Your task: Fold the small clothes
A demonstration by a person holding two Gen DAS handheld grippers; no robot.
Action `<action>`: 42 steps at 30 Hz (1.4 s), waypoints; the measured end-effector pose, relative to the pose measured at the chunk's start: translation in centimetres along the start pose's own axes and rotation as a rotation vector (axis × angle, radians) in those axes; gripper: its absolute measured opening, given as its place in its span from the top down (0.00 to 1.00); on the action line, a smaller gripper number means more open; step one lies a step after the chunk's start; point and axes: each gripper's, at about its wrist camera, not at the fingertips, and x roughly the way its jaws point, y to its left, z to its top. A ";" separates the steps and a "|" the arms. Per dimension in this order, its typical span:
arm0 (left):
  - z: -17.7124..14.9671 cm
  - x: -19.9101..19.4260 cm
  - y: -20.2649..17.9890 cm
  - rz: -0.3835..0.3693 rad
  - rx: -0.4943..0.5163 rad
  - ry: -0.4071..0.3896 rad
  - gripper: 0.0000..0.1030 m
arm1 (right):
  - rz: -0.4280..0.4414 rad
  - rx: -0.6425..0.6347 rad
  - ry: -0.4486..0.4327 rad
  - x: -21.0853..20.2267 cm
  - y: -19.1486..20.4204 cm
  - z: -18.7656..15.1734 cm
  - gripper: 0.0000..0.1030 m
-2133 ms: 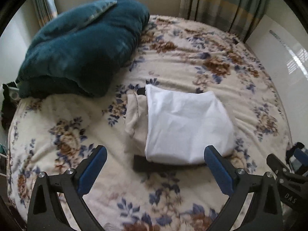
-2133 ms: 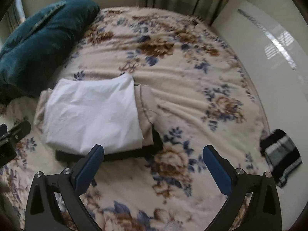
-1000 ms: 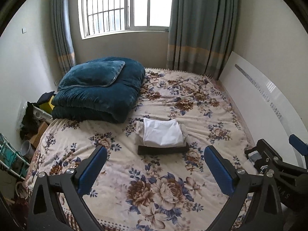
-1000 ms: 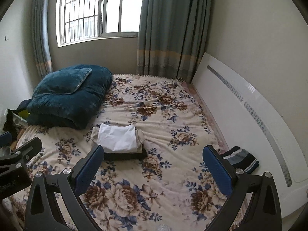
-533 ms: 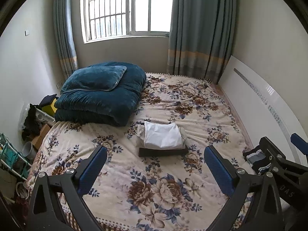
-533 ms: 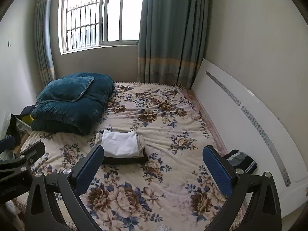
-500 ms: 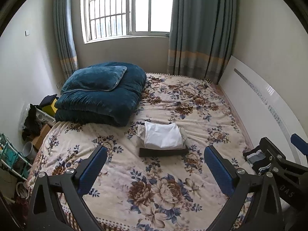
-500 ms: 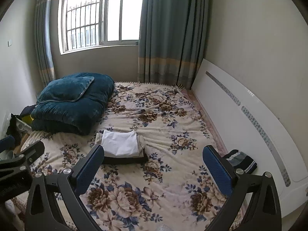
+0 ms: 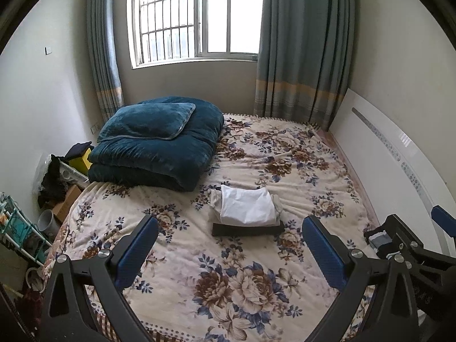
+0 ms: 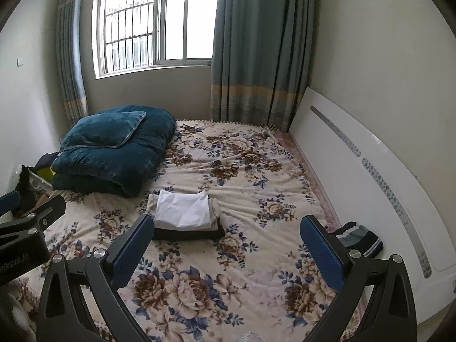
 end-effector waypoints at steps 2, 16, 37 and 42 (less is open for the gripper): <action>0.1 -0.1 0.1 0.003 0.001 -0.001 0.00 | 0.002 -0.002 -0.003 -0.1 0.0 0.0 0.00; -0.5 -1.4 0.5 0.023 -0.013 -0.002 0.00 | 0.025 -0.005 -0.009 -0.6 0.0 0.0 0.00; -0.4 -1.6 0.0 0.029 -0.004 -0.011 0.00 | 0.038 -0.007 -0.012 -0.6 -0.1 0.2 0.00; -0.3 -1.6 -0.4 0.029 -0.003 -0.011 0.00 | 0.038 -0.002 -0.014 -0.6 0.1 0.0 0.00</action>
